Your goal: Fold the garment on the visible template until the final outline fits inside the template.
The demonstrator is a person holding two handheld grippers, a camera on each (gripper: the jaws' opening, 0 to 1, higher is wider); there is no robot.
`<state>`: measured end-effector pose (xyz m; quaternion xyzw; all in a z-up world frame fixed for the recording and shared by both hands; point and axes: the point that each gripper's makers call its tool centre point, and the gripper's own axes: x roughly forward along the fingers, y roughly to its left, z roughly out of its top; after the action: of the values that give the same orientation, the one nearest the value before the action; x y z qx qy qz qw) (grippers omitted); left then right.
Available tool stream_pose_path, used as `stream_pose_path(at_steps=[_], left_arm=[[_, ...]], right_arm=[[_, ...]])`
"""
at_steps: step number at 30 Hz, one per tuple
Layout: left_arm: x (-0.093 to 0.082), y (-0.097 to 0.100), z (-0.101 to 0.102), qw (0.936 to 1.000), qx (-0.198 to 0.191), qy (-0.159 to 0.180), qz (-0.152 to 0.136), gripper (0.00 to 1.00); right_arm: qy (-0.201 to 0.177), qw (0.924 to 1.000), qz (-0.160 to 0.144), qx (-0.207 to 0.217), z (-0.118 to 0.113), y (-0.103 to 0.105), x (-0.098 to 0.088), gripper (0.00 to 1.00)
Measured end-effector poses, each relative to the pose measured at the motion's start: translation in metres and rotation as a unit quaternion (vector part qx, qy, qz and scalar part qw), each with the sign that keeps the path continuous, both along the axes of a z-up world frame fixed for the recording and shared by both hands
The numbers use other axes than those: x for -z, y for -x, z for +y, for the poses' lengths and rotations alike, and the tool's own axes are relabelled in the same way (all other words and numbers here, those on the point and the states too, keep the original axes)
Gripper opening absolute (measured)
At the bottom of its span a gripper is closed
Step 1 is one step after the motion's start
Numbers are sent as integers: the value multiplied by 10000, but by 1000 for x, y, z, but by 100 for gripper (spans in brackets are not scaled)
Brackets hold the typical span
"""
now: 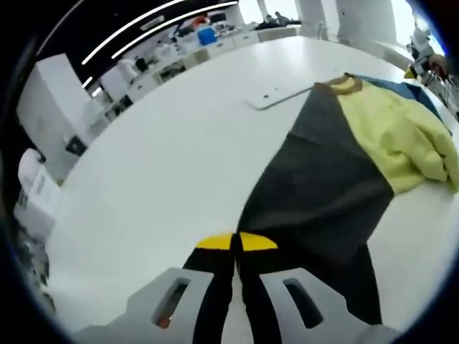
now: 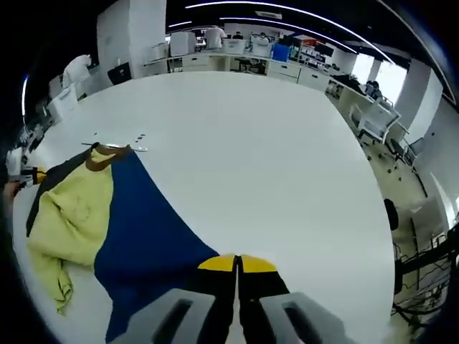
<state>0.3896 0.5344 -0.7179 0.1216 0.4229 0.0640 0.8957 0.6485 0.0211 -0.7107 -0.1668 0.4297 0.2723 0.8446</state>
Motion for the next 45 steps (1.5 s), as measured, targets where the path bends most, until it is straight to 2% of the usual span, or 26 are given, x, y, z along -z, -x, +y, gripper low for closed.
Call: stream_pose_path(at_steps=[3,7,10,13,18,23,29,37,39,45], left_arm=[[-4,1,0,10000,-71,-27,-46,1],[-17,-1,-6,9995,-86,41,-286,15],[-28,-1,-14,9990,-59,118,-418,20],[-38,0,-27,9977,3,260,-632,30],[-45,7,-51,9958,120,461,-777,42],[-50,15,-68,9942,165,588,-887,61],[-61,22,-84,9909,174,764,-1095,71],[-71,33,-100,9883,270,825,-1253,91],[-72,36,-104,9873,281,846,-1314,94],[-73,44,-115,9879,362,854,-1241,100]], right_arm=[[-166,9998,29,99,3,2,-5,0],[-517,9985,110,134,14,12,-17,0],[-730,9972,128,64,21,19,-26,8],[-950,9953,134,-117,31,32,-34,16],[-1209,9909,292,-515,47,61,-42,29],[-1364,9855,345,-951,63,92,-51,42],[-1490,9776,402,-1434,82,130,-59,51],[-1532,9674,355,-1984,106,178,-61,59],[-1512,9648,384,-2119,112,192,-59,59],[-1584,9552,441,-2461,132,228,-58,60]])
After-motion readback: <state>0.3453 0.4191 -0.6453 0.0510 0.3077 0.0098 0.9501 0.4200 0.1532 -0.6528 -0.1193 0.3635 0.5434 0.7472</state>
